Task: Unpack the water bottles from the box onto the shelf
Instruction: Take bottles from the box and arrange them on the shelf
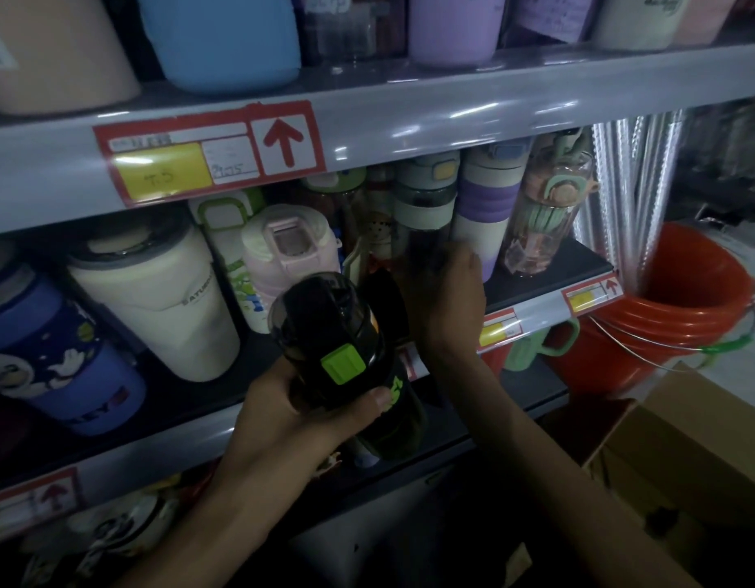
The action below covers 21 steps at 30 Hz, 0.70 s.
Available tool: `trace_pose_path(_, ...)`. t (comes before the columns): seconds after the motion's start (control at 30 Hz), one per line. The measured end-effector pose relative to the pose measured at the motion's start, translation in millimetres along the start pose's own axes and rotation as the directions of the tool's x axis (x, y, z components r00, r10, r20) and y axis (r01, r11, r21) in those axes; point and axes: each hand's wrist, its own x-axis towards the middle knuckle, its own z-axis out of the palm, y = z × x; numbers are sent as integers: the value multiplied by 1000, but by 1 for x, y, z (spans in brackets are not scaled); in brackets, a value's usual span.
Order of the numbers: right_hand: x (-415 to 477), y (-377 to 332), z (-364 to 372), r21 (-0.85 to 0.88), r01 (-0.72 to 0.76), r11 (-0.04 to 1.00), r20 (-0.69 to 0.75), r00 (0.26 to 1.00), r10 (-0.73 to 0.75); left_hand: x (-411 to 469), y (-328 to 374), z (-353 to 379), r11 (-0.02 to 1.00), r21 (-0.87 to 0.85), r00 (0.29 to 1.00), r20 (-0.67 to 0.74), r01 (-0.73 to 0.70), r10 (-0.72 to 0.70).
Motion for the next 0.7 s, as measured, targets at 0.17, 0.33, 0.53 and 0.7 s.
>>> trace_pose_path(0.17, -10, -12, -3, 70, 30, 997, 49, 998, -34, -2, 3, -5, 1000, -8, 1000, 25, -18, 19)
trace_pose_path(0.33, -13, -20, 5, 153, -31, 988, 176, 984, 4, 1, 2, -8, 1000, -25, 1000, 13, -12, 12)
trace_pose_path(0.53, -12, -21, 9, 213, -88, 973, 343, 939, 10, 20, -28, -11, 968, -154, 979, -21, 199, -205)
trace_pose_path(0.7, -15, -24, 13, 220, -25, 975, 372, 926, -61, 23, -33, -10, 957, -155, 968, -9, 245, -249)
